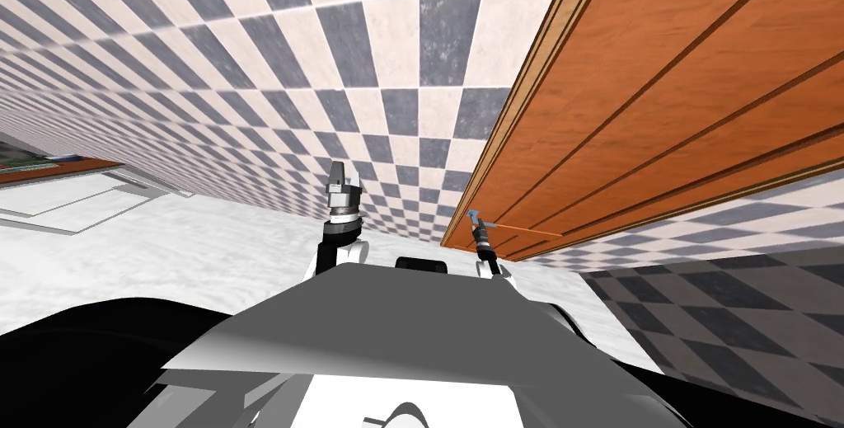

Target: Pull the door open

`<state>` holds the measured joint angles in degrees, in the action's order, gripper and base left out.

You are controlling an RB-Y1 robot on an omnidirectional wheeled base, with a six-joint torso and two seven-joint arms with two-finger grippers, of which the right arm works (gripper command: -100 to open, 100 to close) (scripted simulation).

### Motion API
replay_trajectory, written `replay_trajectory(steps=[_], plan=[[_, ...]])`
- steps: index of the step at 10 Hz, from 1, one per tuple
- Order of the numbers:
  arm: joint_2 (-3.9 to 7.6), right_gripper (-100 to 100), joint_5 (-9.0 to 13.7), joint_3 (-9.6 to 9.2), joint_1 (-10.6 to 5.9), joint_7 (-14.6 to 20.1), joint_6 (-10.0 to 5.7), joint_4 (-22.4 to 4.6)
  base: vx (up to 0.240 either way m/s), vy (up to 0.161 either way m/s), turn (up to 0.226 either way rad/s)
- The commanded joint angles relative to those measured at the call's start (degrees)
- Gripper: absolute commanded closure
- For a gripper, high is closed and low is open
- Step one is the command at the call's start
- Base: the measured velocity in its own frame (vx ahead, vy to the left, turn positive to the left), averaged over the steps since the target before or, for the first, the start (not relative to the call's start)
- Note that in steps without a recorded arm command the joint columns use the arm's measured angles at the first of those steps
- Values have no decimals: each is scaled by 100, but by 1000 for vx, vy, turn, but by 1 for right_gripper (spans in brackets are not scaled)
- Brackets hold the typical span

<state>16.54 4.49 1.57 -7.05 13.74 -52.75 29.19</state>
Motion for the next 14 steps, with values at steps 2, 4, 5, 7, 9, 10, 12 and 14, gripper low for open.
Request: replay_trajectory(steps=[2,4,5,7,9,10,12,14], plan=[[59,-100,29,39,-9,31,-23,-70,122,-34,76],[59,100,29,39,-9,31,-23,-70,-18,6,-17],[59,100,29,39,-9,31,-23,-70,-27,8,0],[59,100,29,39,-9,31,-23,-70,-12,2,-1],[149,100,-3,-19,77,144,-113,-84,-56,-15,73],[176,100,-13,-38,101,180,-145,-85,-160,-38,131],[307,100,-61,-128,215,353,-303,-90,-187,-24,121],[416,100,-102,-203,310,495,-433,-95,-206,-81,147]])
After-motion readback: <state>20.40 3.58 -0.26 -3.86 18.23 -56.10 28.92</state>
